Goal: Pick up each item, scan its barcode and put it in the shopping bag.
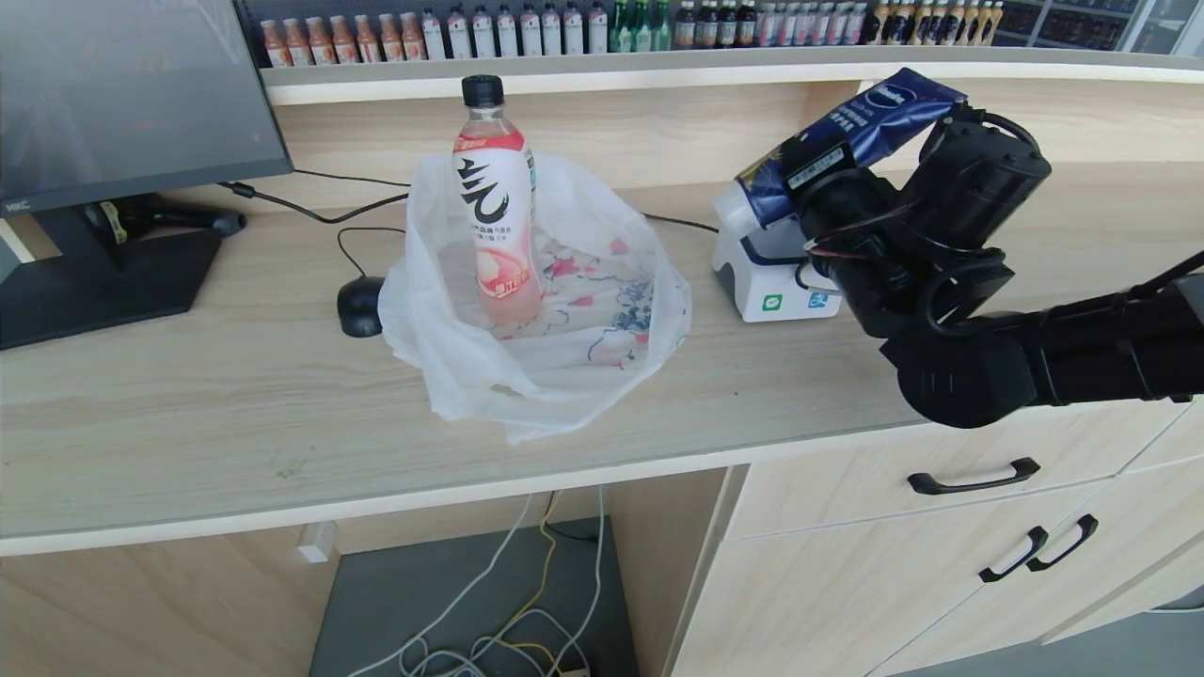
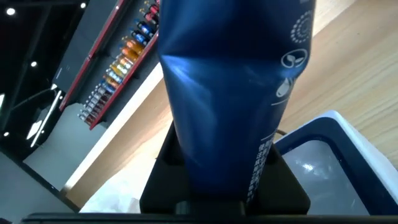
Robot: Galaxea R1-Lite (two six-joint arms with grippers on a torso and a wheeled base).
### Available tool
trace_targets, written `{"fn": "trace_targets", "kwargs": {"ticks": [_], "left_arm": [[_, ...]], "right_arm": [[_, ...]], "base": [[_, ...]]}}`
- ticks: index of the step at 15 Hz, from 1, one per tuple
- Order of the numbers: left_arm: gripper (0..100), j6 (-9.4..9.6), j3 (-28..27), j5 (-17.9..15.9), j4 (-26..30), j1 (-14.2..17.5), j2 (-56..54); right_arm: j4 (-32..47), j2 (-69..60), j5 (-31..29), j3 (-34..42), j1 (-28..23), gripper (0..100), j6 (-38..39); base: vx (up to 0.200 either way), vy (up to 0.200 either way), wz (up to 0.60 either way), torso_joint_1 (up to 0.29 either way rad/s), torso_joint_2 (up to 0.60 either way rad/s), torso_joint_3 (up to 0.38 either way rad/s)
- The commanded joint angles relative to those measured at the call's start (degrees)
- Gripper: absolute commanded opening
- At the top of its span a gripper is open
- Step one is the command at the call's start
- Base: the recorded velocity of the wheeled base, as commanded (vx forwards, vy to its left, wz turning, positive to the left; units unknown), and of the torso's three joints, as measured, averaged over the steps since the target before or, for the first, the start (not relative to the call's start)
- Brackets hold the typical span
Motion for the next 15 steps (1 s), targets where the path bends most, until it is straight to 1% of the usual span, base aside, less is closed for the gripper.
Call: {"fn": "trace_targets", "kwargs": {"ticks": [1,3,6,13,15], "left_arm": [[100,-0.02,0.0,0.0,0.0,0.0,0.0],[100,-0.02,0.0,0.0,0.0,0.0,0.0],[100,-0.02,0.0,0.0,0.0,0.0,0.0],[100,-0.02,0.0,0.0,0.0,0.0,0.0],[100,-0.02,0.0,0.0,0.0,0.0,0.0]], "right_arm": [[0.6,0.0,-0.1,-1.7,0.0,0,0.2],[0.7,0.1,-0.1,-1.7,-0.1,0,0.6],[0.7,0.2,-1.6,-0.9,-0.1,0,4.1],[0.7,1.1,-1.6,-0.6,-0.4,0,4.3],[0.7,1.1,-1.7,-0.5,-1.4,0,4.6]], "base": [[0.000,0.000,0.00,0.000,0.00,0.000],[0.000,0.000,0.00,0.000,0.00,0.000],[0.000,0.000,0.00,0.000,0.00,0.000],[0.000,0.000,0.00,0.000,0.00,0.000],[0.000,0.000,0.00,0.000,0.00,0.000]]}}
